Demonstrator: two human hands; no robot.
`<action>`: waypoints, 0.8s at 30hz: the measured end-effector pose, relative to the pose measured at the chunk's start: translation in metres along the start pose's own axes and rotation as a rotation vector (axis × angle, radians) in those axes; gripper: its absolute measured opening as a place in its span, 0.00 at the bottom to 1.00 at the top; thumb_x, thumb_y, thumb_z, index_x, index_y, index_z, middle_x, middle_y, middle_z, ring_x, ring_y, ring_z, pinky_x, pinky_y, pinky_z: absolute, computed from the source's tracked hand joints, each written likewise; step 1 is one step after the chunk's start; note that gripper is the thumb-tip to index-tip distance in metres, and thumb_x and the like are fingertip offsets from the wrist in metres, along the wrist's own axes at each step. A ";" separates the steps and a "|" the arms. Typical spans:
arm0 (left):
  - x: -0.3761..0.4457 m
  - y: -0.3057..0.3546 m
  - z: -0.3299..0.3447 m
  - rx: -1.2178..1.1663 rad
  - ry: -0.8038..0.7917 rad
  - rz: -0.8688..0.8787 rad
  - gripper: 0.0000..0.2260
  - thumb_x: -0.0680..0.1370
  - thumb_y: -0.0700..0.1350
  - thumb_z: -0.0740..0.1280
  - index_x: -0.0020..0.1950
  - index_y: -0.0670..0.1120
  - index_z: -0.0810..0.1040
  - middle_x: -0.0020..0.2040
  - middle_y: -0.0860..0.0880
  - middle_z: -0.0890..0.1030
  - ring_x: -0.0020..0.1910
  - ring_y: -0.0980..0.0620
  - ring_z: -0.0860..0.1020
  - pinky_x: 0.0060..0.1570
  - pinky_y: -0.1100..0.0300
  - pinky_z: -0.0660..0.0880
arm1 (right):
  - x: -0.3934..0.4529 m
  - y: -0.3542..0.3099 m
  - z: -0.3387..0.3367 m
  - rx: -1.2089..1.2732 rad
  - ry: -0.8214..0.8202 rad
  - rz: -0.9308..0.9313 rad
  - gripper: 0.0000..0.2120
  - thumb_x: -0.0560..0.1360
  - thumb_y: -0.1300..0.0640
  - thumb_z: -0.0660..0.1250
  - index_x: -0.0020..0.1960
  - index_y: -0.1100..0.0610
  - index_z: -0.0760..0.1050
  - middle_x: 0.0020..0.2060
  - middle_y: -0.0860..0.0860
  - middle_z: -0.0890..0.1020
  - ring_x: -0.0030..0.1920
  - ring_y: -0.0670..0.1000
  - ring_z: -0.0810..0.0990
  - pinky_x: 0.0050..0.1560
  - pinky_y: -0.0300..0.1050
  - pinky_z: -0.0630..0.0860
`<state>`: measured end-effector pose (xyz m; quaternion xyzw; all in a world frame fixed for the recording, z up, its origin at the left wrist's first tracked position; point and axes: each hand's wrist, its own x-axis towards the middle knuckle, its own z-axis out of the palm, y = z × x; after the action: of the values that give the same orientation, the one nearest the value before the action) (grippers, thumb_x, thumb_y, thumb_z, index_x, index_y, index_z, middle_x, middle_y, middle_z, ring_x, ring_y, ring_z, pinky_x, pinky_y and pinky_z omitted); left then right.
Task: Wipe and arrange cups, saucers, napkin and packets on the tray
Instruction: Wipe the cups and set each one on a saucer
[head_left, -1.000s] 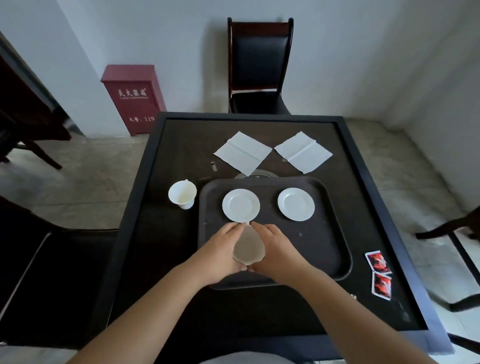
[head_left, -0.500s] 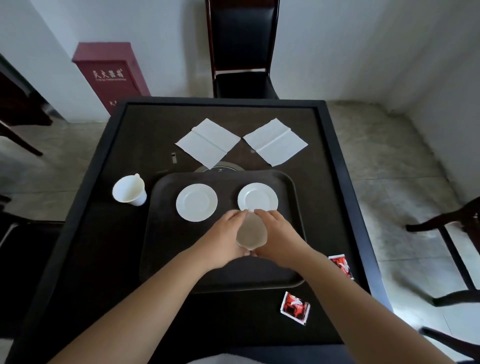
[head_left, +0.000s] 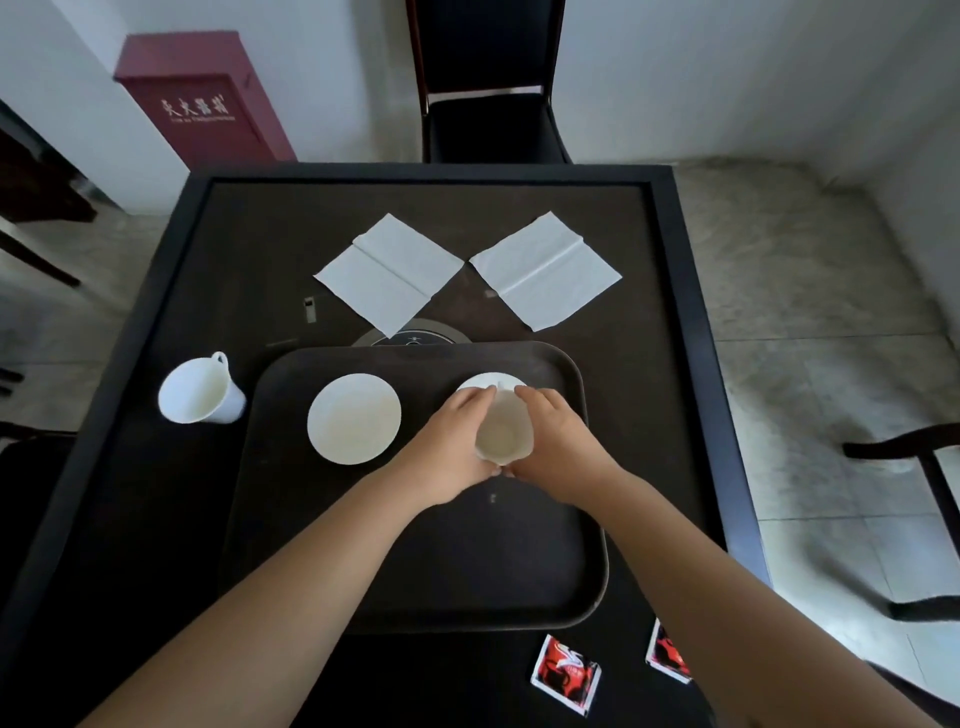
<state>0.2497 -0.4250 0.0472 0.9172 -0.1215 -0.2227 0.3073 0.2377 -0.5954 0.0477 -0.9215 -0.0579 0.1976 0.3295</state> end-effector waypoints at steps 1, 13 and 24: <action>0.005 -0.001 0.000 0.002 0.003 -0.006 0.44 0.70 0.49 0.77 0.79 0.50 0.55 0.77 0.52 0.60 0.72 0.50 0.65 0.60 0.63 0.60 | 0.005 0.003 0.000 0.000 0.001 0.003 0.48 0.66 0.55 0.80 0.77 0.61 0.56 0.71 0.54 0.66 0.71 0.51 0.62 0.59 0.28 0.54; 0.039 -0.017 0.003 -0.012 0.013 -0.022 0.44 0.69 0.47 0.79 0.78 0.51 0.57 0.75 0.53 0.62 0.70 0.51 0.67 0.58 0.62 0.63 | 0.036 0.018 0.001 0.082 -0.011 0.065 0.46 0.67 0.58 0.78 0.78 0.56 0.56 0.72 0.52 0.64 0.70 0.52 0.66 0.57 0.35 0.63; 0.032 -0.020 0.008 -0.005 0.032 0.031 0.43 0.70 0.47 0.78 0.77 0.54 0.55 0.75 0.55 0.61 0.68 0.51 0.68 0.55 0.61 0.66 | 0.027 0.015 0.009 0.061 0.028 0.038 0.44 0.71 0.59 0.75 0.78 0.56 0.54 0.74 0.53 0.62 0.70 0.55 0.67 0.60 0.39 0.65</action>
<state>0.2758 -0.4245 0.0184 0.9178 -0.1301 -0.2037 0.3150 0.2582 -0.5956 0.0231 -0.9146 -0.0295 0.1924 0.3544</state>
